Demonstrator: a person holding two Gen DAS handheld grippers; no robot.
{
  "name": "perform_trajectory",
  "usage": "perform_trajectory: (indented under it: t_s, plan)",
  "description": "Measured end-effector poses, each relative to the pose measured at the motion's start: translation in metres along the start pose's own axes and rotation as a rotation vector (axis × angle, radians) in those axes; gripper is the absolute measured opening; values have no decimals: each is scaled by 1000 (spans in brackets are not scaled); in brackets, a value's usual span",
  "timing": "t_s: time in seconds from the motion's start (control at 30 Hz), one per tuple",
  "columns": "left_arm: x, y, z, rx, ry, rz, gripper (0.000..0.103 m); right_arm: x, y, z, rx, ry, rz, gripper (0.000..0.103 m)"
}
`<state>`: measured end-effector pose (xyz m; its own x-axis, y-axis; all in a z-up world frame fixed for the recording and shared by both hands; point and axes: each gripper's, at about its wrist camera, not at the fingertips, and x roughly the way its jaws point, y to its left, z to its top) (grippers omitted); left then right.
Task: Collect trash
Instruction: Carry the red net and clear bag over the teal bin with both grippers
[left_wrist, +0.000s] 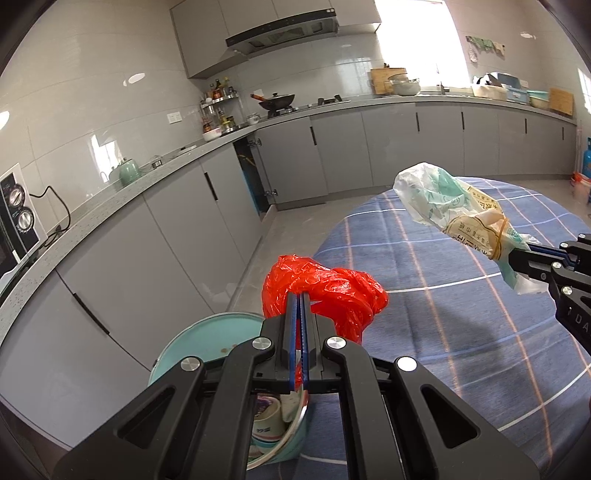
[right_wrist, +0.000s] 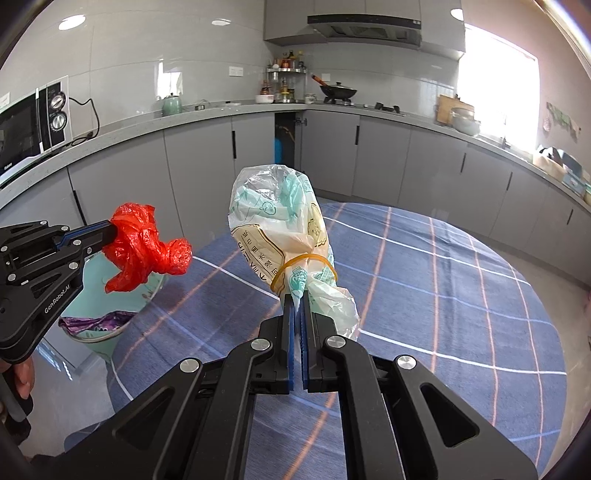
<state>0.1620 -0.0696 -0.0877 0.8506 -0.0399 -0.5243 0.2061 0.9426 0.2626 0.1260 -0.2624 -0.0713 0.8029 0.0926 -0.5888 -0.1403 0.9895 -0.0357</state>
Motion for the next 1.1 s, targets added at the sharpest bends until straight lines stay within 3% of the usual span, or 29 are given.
perform_trajectory:
  t_s: [1.1]
  plan:
    - [-8, 90, -29, -85, 33, 142, 2, 35, 83, 39, -110, -28, 152, 4]
